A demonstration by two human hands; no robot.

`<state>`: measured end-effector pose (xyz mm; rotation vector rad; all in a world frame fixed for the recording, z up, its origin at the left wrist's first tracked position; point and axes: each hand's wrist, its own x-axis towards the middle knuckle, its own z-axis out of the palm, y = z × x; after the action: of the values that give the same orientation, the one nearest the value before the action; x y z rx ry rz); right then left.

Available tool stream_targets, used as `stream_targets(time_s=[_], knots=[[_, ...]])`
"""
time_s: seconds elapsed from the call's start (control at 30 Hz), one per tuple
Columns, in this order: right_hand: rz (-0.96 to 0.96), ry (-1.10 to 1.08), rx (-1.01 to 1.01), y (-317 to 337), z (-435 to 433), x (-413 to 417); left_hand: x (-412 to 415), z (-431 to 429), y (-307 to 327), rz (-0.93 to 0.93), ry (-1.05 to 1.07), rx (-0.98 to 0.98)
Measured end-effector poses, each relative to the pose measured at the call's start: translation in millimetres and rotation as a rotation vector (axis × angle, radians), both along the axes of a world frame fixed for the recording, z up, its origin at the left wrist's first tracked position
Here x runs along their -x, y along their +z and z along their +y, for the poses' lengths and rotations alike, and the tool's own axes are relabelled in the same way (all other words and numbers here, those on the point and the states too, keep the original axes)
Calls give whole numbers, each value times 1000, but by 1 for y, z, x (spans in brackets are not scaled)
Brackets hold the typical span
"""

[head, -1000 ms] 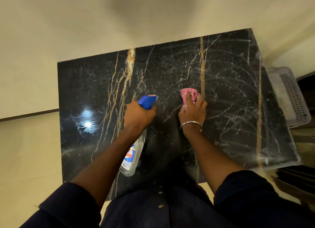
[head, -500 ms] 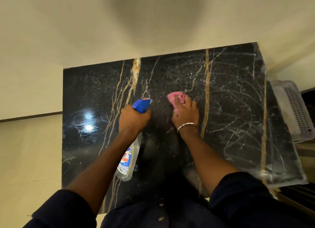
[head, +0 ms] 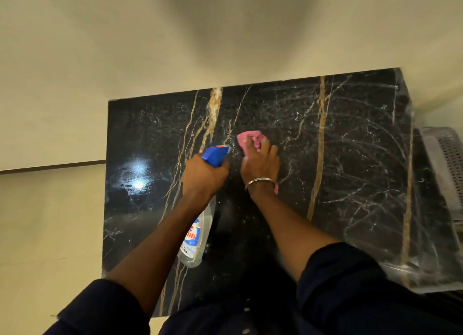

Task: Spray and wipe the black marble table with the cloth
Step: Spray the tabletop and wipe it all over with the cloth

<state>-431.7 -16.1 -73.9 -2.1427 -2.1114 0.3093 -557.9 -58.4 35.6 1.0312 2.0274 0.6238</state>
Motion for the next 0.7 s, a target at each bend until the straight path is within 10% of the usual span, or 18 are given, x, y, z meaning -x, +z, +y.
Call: stream_targets(time_s=[0.2,0.47,0.7], knots=[[233,271,63,-3,6,24,10,0,10,22,46,-4],[1982,-524,616,43,-7,-97,-2,-10,23,-43,-130,12],[2078,-566,615,34,-30,-114,-37,-19,35,-110,-184,-35]])
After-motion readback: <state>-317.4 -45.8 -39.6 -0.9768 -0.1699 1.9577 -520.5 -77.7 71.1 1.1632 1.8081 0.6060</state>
